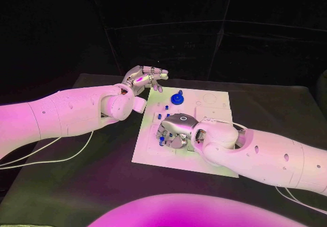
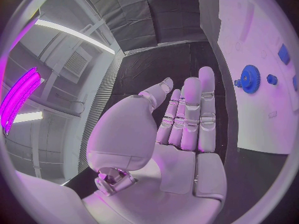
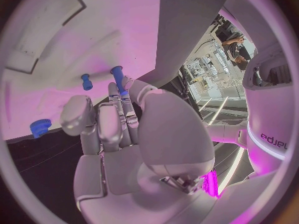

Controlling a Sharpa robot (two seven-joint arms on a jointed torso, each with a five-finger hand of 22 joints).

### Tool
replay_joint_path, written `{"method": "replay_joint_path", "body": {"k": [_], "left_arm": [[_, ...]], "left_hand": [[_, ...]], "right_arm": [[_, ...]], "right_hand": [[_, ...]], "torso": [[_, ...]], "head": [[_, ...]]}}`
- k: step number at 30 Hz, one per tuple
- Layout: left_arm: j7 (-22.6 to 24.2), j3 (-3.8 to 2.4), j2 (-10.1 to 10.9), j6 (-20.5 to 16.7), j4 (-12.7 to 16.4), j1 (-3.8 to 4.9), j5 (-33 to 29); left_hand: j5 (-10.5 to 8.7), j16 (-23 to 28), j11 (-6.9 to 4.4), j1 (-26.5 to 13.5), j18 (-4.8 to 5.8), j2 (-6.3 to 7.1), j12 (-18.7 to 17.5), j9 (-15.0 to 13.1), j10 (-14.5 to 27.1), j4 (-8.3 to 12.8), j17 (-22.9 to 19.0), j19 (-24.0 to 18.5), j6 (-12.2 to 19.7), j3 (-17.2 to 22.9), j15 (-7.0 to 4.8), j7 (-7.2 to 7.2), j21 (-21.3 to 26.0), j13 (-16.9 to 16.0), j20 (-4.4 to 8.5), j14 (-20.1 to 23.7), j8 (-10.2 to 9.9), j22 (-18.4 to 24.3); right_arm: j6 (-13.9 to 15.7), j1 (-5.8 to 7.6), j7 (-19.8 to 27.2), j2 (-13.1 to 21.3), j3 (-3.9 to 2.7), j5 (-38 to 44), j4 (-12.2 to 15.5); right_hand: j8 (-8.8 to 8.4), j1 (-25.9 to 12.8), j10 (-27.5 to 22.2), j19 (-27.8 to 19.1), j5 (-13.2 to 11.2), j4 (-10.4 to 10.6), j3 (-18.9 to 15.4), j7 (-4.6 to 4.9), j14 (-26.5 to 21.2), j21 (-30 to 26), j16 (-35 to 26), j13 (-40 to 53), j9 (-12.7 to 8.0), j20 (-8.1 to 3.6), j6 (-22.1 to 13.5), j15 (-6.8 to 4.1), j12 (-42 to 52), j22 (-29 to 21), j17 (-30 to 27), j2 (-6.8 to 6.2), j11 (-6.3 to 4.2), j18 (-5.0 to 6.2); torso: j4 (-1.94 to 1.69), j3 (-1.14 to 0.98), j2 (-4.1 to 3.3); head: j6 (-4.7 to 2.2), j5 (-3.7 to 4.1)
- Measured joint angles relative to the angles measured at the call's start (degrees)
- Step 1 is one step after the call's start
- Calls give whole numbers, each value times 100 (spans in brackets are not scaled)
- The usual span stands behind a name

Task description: Assemble the parts on the task board

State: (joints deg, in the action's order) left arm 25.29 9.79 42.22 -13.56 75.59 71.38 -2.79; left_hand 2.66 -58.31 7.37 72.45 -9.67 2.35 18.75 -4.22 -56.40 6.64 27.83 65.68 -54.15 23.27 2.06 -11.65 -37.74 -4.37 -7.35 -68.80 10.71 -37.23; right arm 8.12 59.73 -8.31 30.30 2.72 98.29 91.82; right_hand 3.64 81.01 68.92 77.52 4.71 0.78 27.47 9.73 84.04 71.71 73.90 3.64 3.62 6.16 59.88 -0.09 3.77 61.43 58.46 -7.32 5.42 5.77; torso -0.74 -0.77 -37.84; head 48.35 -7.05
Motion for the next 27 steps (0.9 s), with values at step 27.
{"method": "replay_joint_path", "body": {"k": [27], "left_arm": [[-4,0,7,4,-13,0,0]], "left_hand": [[0,0,0,0,0,0,28,1,0,0,-1,0,0,0,21,0,0,1,0,21,0,4]], "right_arm": [[305,-1,-20,98,47,-45,56]], "right_hand": [[35,-384,-1440,-859,298,215,-1473,13,-512,-1220,-797,37,28,138,-1316,183,227,-1542,-1492,-247,150,228]], "torso": [[0,-4,3]], "head": [[-10,13]]}}
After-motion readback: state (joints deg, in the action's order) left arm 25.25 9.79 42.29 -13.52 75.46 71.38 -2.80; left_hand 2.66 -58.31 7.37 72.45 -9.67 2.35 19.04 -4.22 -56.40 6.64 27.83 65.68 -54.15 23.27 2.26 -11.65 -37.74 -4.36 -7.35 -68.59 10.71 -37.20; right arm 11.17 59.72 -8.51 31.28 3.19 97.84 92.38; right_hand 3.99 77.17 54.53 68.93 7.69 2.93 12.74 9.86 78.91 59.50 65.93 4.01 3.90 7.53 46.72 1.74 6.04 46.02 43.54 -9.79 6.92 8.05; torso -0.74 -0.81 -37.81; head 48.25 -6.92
